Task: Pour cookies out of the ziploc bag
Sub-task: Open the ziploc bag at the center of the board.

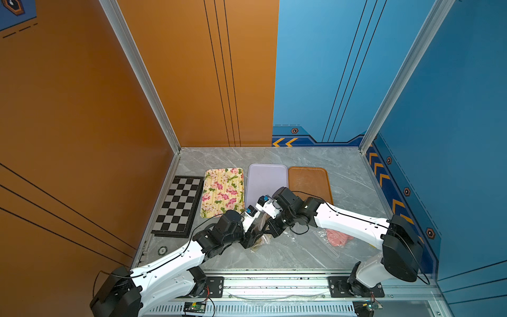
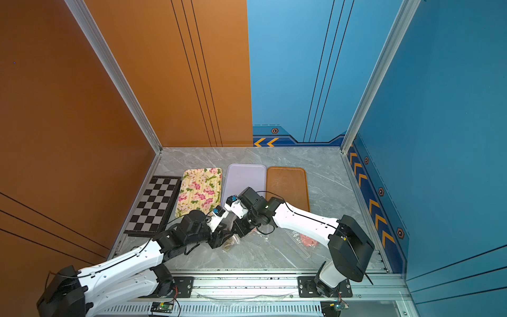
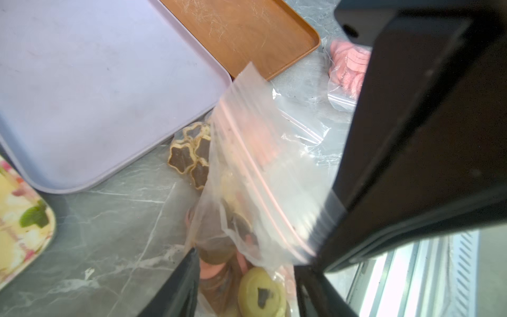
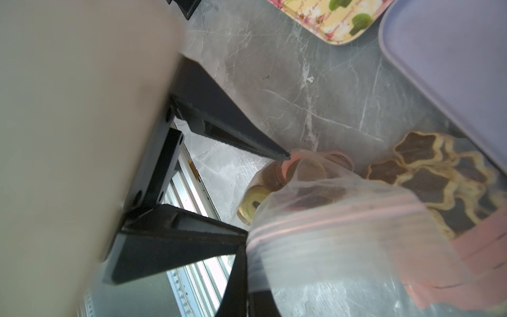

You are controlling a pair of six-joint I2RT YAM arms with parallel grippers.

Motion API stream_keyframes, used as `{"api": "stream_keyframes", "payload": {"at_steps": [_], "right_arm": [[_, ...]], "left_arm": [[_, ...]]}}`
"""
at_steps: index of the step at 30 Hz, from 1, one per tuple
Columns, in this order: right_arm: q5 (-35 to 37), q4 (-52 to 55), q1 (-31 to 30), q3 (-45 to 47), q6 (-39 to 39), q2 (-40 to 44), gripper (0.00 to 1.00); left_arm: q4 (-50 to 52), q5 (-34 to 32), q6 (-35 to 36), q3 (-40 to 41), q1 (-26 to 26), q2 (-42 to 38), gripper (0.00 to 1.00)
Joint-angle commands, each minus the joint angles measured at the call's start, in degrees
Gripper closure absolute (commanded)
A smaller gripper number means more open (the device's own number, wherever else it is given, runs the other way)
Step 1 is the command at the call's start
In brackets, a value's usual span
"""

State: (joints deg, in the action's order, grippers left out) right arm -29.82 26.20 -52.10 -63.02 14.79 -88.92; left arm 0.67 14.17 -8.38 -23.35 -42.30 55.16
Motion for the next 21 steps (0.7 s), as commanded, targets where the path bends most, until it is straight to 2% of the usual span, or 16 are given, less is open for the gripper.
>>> {"api": "stream_keyframes", "payload": {"at_steps": [1,7,12,17,21], "right_arm": [[-1.11,0.52,-0.2,-0.21,-1.14,0.61,1.0],[-1.11,0.52,-0.17,-0.41,-1.15,0.52,1.0],[-1.29,0.44,-0.26,-0.69,-1.16,0.33,1.0],[-1.03,0.52,-0.24,-0.7,-1.16,0.39,1.0],[0.5,0.52,-0.12,-0.06,-0.99,1.31,1.0]], "left_arm": [[-3.62,4.34,1.27,-0.29,0.82,0.88,0.55],[-4.61,6.03,1.71,-0.62,0.82,1.84,0.79],[-4.8,4.97,1.98,-0.01,0.9,0.8,1.0],[-5.06,3.36,1.46,1.15,1.0,-0.76,1.0],[-3.85,-0.86,-0.46,2.17,0.99,-2.85,1.0]]}}
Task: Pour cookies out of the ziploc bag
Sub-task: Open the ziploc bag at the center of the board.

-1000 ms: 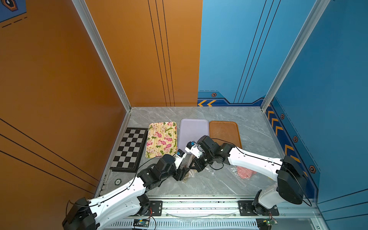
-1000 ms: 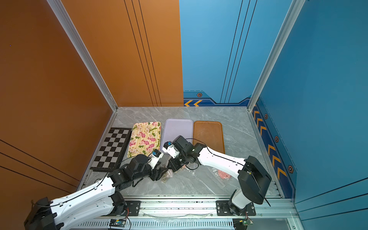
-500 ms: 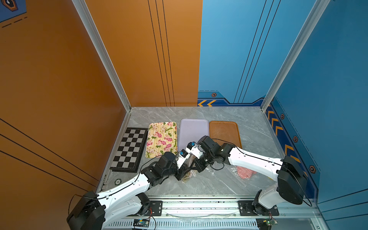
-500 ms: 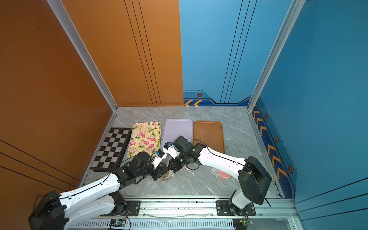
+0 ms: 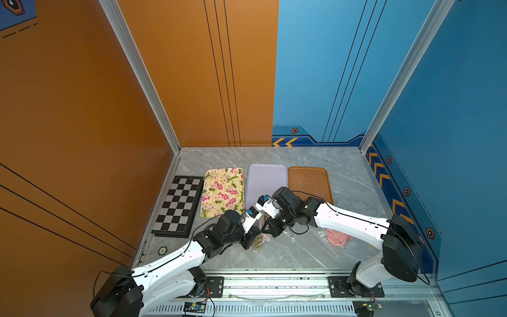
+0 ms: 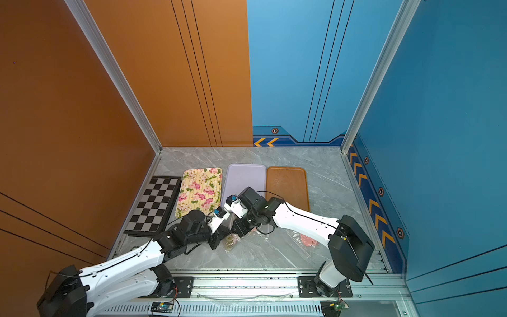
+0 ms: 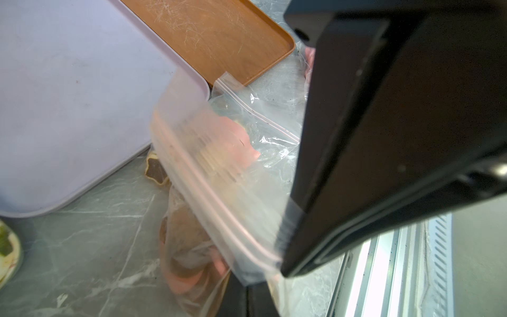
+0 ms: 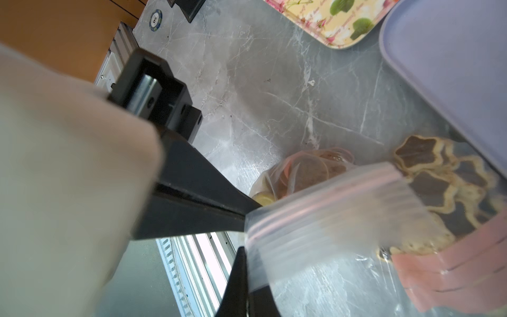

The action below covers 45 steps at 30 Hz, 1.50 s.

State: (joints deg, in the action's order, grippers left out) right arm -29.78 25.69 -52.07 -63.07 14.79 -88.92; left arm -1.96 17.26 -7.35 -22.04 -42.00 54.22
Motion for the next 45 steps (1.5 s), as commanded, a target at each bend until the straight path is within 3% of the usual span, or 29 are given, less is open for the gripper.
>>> {"api": "stream_keyframes", "payload": {"at_steps": [1,3,5,10,13,17,23,36,38,45], "right_arm": [[1.36,0.94,0.12,0.32,-0.99,1.76,0.87],[3.41,0.74,0.72,1.19,-0.86,2.89,0.66],[5.21,-0.71,1.78,2.92,-0.25,4.36,0.59],[9.37,-5.47,3.98,6.99,1.58,7.27,0.59],[11.42,-7.64,4.66,7.84,2.16,6.01,0.69],[7.47,-11.76,4.26,6.47,2.21,1.32,0.73],[4.91,-15.77,0.05,3.89,0.33,-2.83,0.56],[1.33,-22.8,-1.71,3.99,1.75,-6.01,0.51],[0.37,-22.88,-1.78,3.27,1.95,-7.0,0.54],[0.07,-23.36,-2.28,2.01,1.91,-8.03,0.92]], "left_arm": [[-0.9,-4.84,-2.09,1.19,0.69,-2.54,1.0],[-0.1,-5.82,-3.3,1.63,0.6,-3.47,1.0],[0.35,-6.28,-3.89,2.07,0.6,-4.16,1.0],[1.96,-6.64,-4.32,2.25,0.6,-5.23,1.0],[1.87,-6.42,-4.86,2.87,0.6,-6.2,1.0],[1.52,-6.36,-5.54,3.67,0.71,-7.62,1.0],[1.52,-6.18,-6.4,3.92,0.69,-7.27,1.0],[1.18,-6.67,-8.3,4.66,0.78,-8.2,1.0],[1.17,-6.79,-9.08,4.73,0.78,-8.04,1.0],[0.81,-7.45,-10.22,5.76,0.78,-8.99,1.0]]}}
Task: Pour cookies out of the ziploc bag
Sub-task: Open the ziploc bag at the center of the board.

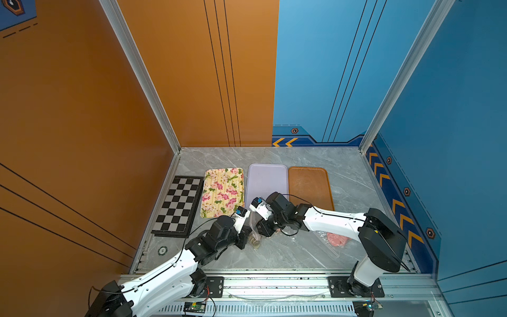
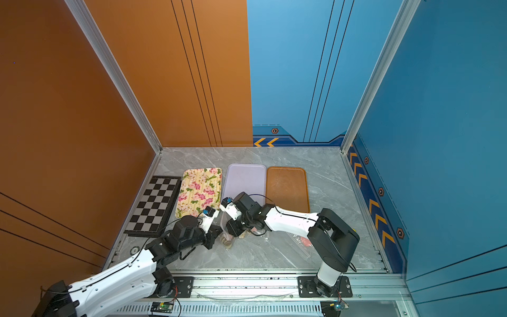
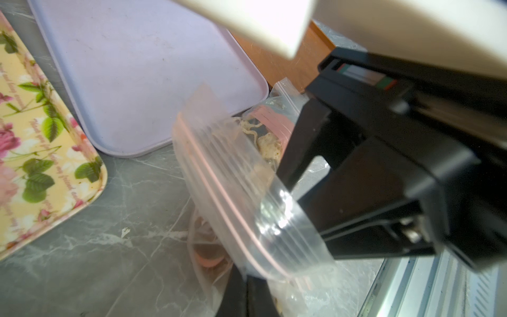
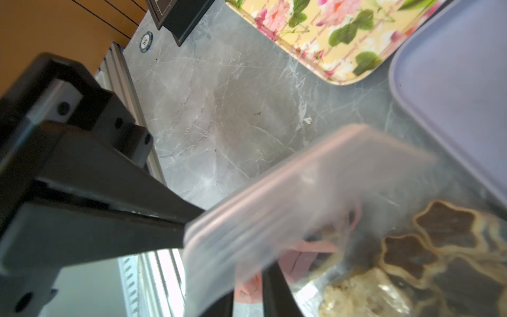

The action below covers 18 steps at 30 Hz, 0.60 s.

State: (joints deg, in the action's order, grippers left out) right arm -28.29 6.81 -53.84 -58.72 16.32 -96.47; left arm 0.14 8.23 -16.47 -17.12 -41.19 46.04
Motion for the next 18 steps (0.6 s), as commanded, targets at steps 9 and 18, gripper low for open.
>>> {"api": "stream_keyframes", "payload": {"at_steps": [9,18], "right_arm": [[4.57,-2.77,0.62,0.32,1.42,3.46,1.0],[7.46,-2.68,2.24,3.98,2.05,7.66,1.0]], "left_arm": [[0.5,-2.42,-3.42,1.12,0.06,-2.21,1.0],[3.46,-5.22,-4.96,1.57,0.08,-4.28,1.0]]}}
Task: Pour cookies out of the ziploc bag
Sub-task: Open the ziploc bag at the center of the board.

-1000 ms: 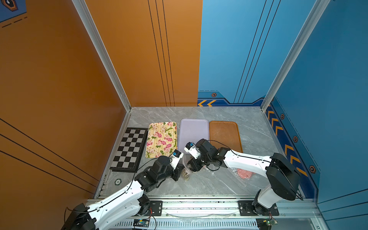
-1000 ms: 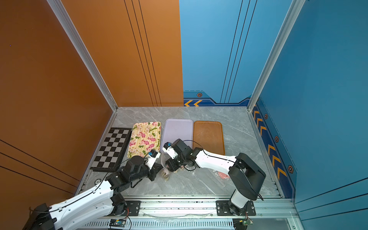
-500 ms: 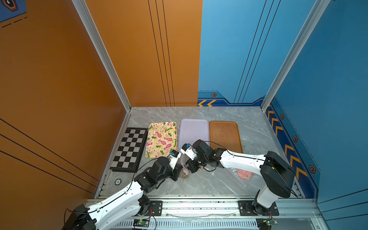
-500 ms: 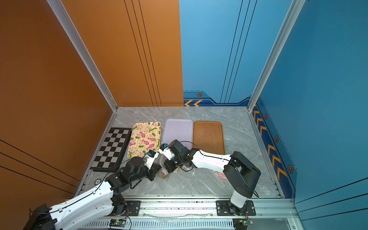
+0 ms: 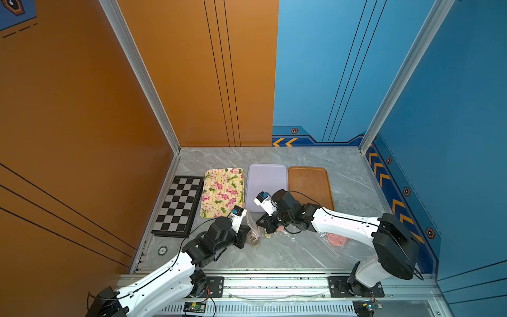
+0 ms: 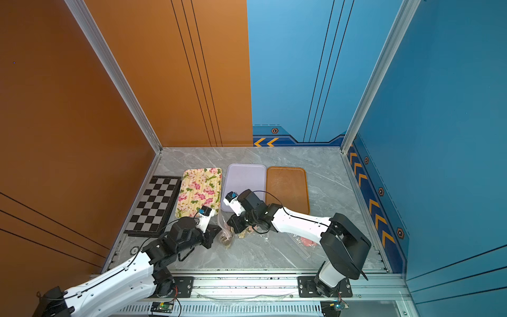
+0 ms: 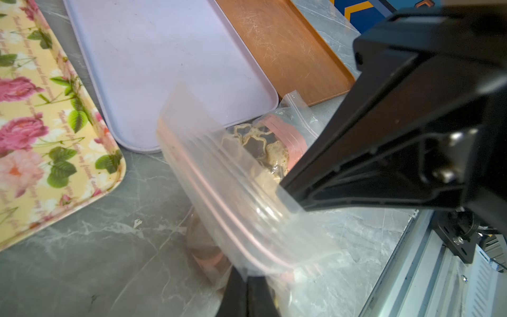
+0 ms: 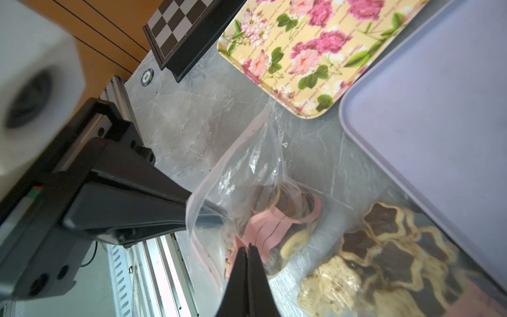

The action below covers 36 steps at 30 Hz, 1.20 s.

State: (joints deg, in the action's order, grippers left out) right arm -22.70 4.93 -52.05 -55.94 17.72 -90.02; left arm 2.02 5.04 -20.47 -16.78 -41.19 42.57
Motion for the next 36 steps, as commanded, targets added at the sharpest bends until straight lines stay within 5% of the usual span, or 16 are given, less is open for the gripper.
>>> {"api": "stream_keyframes", "payload": {"at_steps": [1,5,8,11,24,36], "right_arm": [[1.72,-0.88,0.52,1.36,0.61,1.28,1.0],[-0.79,-1.75,-0.36,0.48,-0.25,-0.66,0.96],[-2.96,-3.77,-1.16,0.07,-0.88,-2.97,0.56],[-5.59,-7.53,-1.03,0.26,0.04,-4.84,0.43],[-10.06,-7.87,-1.45,-2.03,-0.75,-8.63,0.48],[-12.34,-12.34,-1.41,-2.16,1.51,-10.64,0.49]], "left_arm": [[1.67,-2.13,-0.98,1.3,0.06,-0.82,1.0],[-1.09,1.58,-0.83,2.07,0.06,-1.04,1.0],[-4.3,5.75,-0.36,2.78,0.06,-1.13,1.0],[-4.66,6.87,0.12,2.28,0.13,-0.49,1.0],[-6.18,5.55,1.22,3.37,0.67,-2.78,1.0],[-12.91,13.55,0.69,5.25,1.64,-7.35,1.0]]}}
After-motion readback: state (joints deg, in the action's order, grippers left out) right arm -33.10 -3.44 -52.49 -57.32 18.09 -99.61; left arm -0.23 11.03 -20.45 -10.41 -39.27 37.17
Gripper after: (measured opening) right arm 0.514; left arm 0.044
